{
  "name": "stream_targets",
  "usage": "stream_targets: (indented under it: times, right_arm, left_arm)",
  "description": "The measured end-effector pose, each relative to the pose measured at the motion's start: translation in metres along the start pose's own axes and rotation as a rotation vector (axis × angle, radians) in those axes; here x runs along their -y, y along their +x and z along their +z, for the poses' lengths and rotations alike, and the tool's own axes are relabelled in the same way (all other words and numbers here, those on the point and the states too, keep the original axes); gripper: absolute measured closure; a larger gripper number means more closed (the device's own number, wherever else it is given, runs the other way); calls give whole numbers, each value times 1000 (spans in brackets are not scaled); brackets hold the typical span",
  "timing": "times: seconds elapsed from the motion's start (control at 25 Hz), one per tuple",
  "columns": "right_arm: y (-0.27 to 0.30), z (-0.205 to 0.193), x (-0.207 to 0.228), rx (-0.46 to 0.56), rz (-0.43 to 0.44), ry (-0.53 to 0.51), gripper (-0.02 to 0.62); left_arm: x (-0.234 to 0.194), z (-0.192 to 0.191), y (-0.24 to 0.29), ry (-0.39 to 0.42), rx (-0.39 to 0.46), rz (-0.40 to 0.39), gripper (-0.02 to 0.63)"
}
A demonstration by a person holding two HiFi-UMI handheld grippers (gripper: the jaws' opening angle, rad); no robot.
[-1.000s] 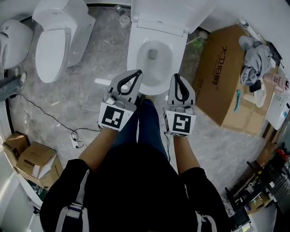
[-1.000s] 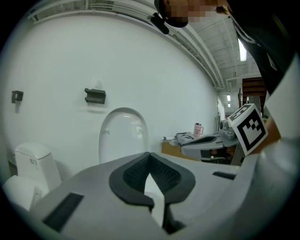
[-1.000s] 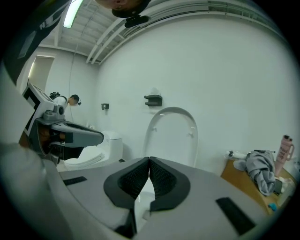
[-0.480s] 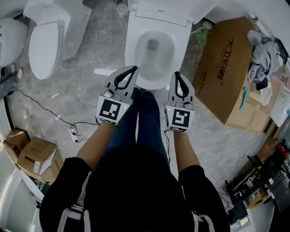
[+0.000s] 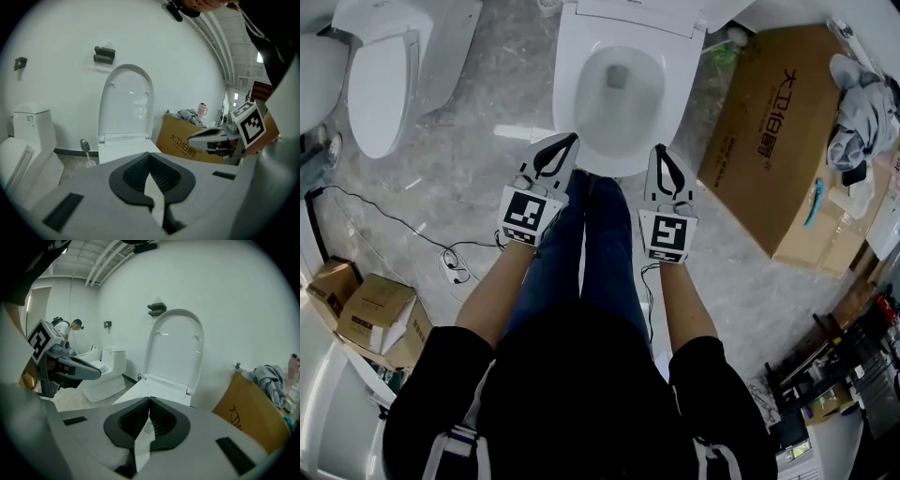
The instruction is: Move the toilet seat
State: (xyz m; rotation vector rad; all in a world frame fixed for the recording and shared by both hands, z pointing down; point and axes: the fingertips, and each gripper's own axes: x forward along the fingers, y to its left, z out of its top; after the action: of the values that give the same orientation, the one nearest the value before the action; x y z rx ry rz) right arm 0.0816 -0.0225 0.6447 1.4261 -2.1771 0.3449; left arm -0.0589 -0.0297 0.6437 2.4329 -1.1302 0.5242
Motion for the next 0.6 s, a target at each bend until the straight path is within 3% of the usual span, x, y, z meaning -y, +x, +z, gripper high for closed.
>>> stream_targets:
  times: [0.6]
  right_arm:
    - [30,-92,0,-167,41,4,574]
  left_arm:
    - [-12,-85,35,-7,-164,19,598]
